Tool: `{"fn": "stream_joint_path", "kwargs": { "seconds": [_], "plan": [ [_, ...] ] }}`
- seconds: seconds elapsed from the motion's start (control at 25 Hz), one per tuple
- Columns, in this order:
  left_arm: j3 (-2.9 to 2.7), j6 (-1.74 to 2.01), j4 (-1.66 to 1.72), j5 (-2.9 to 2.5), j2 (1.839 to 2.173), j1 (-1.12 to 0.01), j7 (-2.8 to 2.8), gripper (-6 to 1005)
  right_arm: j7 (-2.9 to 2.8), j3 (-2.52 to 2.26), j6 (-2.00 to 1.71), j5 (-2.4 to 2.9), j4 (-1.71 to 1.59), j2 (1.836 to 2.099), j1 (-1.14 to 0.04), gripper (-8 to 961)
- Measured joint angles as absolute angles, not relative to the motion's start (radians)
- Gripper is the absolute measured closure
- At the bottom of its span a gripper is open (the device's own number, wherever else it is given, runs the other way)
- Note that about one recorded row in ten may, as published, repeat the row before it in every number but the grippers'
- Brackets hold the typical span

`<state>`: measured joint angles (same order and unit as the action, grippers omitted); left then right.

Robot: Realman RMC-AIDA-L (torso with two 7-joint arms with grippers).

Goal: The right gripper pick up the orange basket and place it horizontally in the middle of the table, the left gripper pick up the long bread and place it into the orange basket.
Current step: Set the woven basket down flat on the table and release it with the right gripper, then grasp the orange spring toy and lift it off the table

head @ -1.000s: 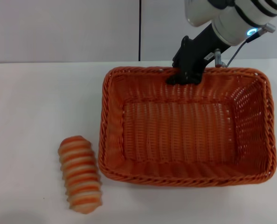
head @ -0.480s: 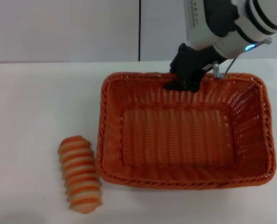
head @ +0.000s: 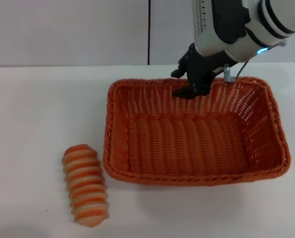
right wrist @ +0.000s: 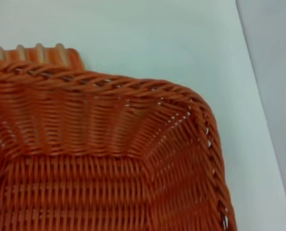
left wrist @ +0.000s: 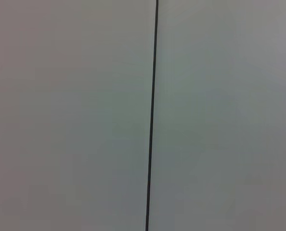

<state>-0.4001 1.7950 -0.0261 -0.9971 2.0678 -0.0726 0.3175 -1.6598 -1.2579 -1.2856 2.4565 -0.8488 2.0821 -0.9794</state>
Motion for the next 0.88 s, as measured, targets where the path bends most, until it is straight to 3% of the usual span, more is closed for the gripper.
{"fn": "stream_joint_path", "kwargs": {
  "seconds": [0.2,0.4,0.56,0.72,0.88],
  "plan": [
    [-0.399,1.786,-0.026,-0.997,2.068,-0.076,0.318,323,-1.665,-1.258,-1.277,2.374,-0.954,2.083,-0.926,447],
    [-0.403,1.778,-0.013,-1.004,2.061,-0.082,0.347,326,-1.743,-1.262,-1.286,2.306,-1.157,2.083,-0.822,332],
    [-0.428,1.751,0.075,-1.007,2.059,-0.088,0.42,328,-1.833,-1.239,-1.279,2.147,-1.378,2.078,-0.652,239],
    [-0.52,1.664,0.274,-1.007,2.054,-0.092,0.608,330,-1.836,-1.112,-1.282,1.796,-1.569,2.086,-0.387,144],
    [-0.607,1.584,0.447,-1.012,2.05,-0.087,0.771,332,-1.778,-1.034,-1.32,1.547,-1.526,2.086,-0.27,148]
  ]
}}
